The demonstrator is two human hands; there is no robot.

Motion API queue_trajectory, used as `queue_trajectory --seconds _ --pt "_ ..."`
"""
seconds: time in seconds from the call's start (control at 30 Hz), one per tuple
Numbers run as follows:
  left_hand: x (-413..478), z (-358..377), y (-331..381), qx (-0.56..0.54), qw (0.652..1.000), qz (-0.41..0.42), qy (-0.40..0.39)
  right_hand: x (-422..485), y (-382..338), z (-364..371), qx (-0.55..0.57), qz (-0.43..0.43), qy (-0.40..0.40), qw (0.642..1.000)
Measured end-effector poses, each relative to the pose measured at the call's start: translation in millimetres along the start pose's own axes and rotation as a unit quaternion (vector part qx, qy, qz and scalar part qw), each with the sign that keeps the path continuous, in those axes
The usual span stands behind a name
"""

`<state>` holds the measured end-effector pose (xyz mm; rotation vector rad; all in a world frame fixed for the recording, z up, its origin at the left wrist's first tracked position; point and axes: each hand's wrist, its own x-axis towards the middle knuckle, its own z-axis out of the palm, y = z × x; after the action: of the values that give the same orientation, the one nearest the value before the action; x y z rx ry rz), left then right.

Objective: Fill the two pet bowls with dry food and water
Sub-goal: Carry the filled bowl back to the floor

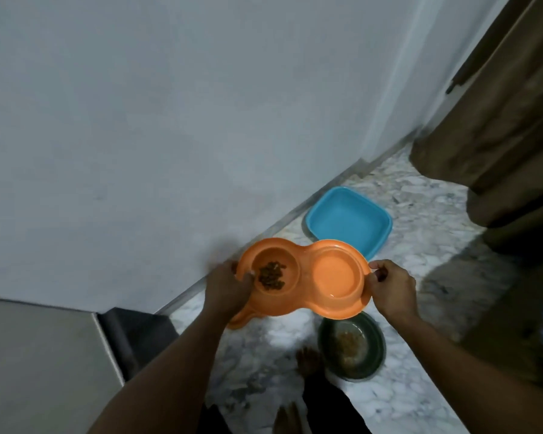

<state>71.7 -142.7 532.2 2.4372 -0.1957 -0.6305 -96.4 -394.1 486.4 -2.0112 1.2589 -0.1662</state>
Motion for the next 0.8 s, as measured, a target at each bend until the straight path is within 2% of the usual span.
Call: queue_trajectory --seconds 0.1,0.43,0.6,0.8 --pt "73 70 -35 -0.016 1.000 -0.001 0.014 57 50 75 0.007 0.023 0.003 1.000" --pt "272 296 -175 -0.035 0.999 -0.019 -0.029 211 222 300 -0.010 0.046 0.016 0.999" --pt "347 366 -219 -0.024 0.999 0.004 -0.027 265 273 372 0.006 0.045 0.014 0.999" --pt "402 416 -244 -0.016 0.999 0.008 -0.046 312 301 418 0.001 0.053 0.017 0.998"
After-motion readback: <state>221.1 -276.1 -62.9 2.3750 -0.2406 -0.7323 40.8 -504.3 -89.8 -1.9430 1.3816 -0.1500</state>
